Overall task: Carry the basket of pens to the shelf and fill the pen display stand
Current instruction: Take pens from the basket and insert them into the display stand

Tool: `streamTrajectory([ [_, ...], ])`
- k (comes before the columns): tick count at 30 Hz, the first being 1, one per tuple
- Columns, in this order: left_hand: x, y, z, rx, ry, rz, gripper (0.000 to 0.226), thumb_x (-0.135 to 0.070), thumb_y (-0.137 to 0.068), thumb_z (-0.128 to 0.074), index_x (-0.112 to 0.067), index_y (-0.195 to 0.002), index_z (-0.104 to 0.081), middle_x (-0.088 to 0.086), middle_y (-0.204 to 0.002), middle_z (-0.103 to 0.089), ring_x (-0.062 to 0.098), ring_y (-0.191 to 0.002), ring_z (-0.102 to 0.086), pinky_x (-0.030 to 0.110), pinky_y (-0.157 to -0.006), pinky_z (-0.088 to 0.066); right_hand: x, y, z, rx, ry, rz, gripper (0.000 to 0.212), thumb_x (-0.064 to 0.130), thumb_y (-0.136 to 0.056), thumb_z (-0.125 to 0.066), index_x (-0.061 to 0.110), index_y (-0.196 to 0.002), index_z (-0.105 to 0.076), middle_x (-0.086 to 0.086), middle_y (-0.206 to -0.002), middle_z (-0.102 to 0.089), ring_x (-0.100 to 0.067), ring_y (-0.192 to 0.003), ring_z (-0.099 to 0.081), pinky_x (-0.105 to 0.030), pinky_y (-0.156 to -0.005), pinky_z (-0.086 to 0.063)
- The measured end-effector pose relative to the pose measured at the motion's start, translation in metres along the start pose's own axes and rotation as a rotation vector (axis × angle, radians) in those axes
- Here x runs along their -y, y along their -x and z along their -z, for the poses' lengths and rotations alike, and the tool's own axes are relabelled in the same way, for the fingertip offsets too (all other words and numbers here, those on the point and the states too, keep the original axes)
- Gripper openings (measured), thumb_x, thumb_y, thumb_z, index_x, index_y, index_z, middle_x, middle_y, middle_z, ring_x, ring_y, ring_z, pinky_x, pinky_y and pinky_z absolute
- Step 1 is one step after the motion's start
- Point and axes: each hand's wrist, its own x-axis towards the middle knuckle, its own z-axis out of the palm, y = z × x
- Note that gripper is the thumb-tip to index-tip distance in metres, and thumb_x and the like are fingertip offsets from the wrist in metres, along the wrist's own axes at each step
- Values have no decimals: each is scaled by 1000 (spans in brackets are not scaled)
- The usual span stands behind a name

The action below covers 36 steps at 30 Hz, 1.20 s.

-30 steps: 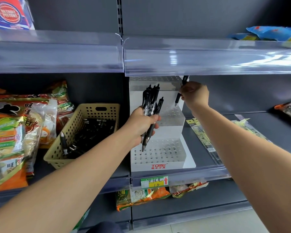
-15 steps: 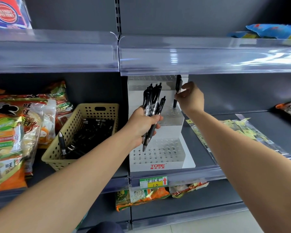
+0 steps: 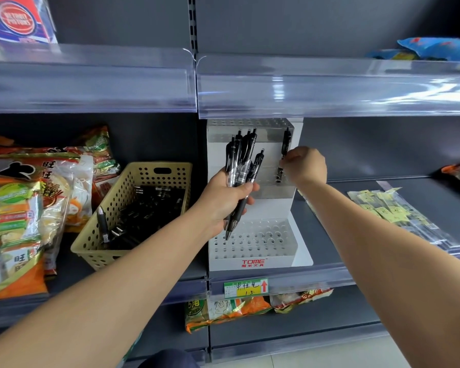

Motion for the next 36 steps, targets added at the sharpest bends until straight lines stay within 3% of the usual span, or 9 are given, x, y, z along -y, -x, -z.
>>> streamTrajectory([
  [6,-1,-1,0,1,-7,-4,16,-4,-94,-56,-17,-102,-54,-1,-90,-69,14,-71,-59,27,-58,-48,1,3,1,14,1,9,14,13,-84,-63,21,-91,-73,-5,-94,-72,-19,-79,-57,-22,-69,-39],
  [13,-2,0,2,-15,1,-7,16,-3,-94,-56,-16,-103,-53,-1,-90,-70,14,-71,-60,27,-59,-48,1,7,3,-17,-1,-18,19,18,-84,-66,15,-102,-70,-6,-103,-71,-25,-99,-63,-24,-75,-42],
  [17,-4,2,0,-30,5,-8,16,-2,-95,-54,-18,-99,-52,-1,-89,-69,13,-70,-59,28,-60,-46,4,26,8,-162,-34,-13,13,26,-86,-63,16,-93,-60,-4,-92,-67,-25,-85,-58,-28,-68,-39],
  [19,-6,4,-2,-42,14,-7,15,-2,-95,-54,-17,-99,-52,0,-89,-69,13,-69,-59,29,-61,-47,12,41,9,-80,-144,-2,22,35,-88,-62,17,-75,-61,-3,-76,-65,-21,-71,-57,-27,-61,-38],
  [21,-8,5,-4,-69,26,-1,15,-3,-94,-56,-15,-101,-52,1,-88,-68,14,-70,-60,30,-63,-48,25,58,10,144,-383,-24,35,42,-90,-60,15,-68,-62,-3,-64,-64,-17,-59,-55,-26,-55,-39],
  [25,-12,7,-7,-109,2,-16,13,-7,-92,-60,-17,-95,-53,5,-87,-64,16,-72,-61,34,-65,-49,36,77,15,476,-694,-68,28,36,-87,-67,13,-71,-61,-5,-66,-63,-19,-64,-58,-30,-60,-45],
  [28,-11,8,-8,-107,-151,-81,10,-16,-96,-55,-20,-104,-52,7,-93,-64,16,-69,-60,35,-63,-53,35,79,15,487,-694,-42,16,23,-82,-74,16,-70,-65,-7,-73,-66,-20,-70,-62,-36,-70,-48],
  [33,-9,10,-8,-164,-370,-134,16,-25,-99,-48,-19,-114,-45,7,-96,-62,21,-69,-63,47,-66,-59,45,79,21,418,-701,-66,18,21,-84,-72,19,-71,-59,4,-68,-69,-9,-62,-64,-25,-62,-48],
  [36,-8,11,-4,-249,-689,-191,23,-25,-98,-47,-16,-119,-43,3,-103,-60,21,-77,-61,42,-66,-54,50,80,24,425,-720,-76,14,23,-87,-69,16,-82,-58,-2,-79,-73,-13,-62,-65,-26,-60,-52],
])
